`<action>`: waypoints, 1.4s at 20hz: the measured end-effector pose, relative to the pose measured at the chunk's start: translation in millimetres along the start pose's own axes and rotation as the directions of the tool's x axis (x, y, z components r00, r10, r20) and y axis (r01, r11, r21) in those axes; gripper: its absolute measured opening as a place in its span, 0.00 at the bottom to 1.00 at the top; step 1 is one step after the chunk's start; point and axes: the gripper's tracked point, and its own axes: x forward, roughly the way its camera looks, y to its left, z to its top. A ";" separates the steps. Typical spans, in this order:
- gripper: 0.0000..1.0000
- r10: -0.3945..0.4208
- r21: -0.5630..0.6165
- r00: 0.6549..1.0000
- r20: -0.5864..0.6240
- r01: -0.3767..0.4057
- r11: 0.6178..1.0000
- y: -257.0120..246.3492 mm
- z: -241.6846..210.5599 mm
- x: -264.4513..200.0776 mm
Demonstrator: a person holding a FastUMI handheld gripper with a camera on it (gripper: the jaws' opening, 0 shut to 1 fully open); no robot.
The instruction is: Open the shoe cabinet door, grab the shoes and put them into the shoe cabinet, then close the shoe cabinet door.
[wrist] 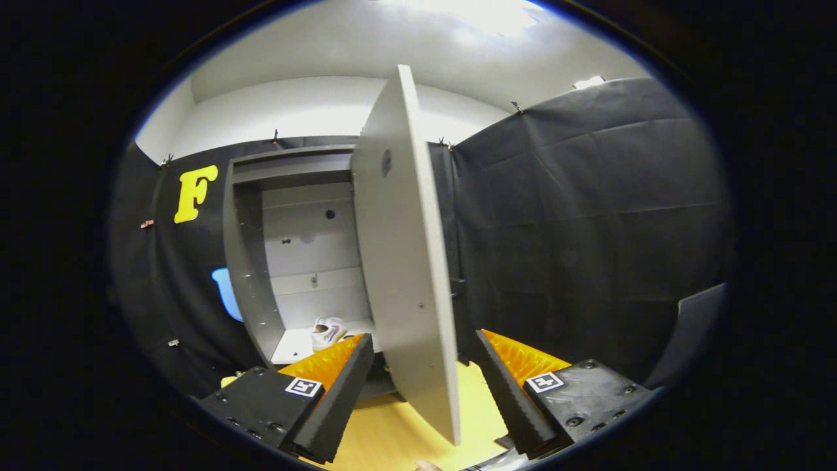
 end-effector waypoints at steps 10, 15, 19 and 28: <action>0.98 0.169 0.003 0.983 -0.076 -0.169 0.986 -52.7 -11.1 68.5; 0.98 0.259 0.008 0.962 -0.088 -0.259 0.966 -37.4 -15.5 82.9; 0.96 0.291 0.000 0.953 -0.084 -0.292 0.956 -27.4 -18.7 83.6; 0.97 0.399 -0.008 0.912 -0.098 -0.401 0.916 63.8 -36.1 62.1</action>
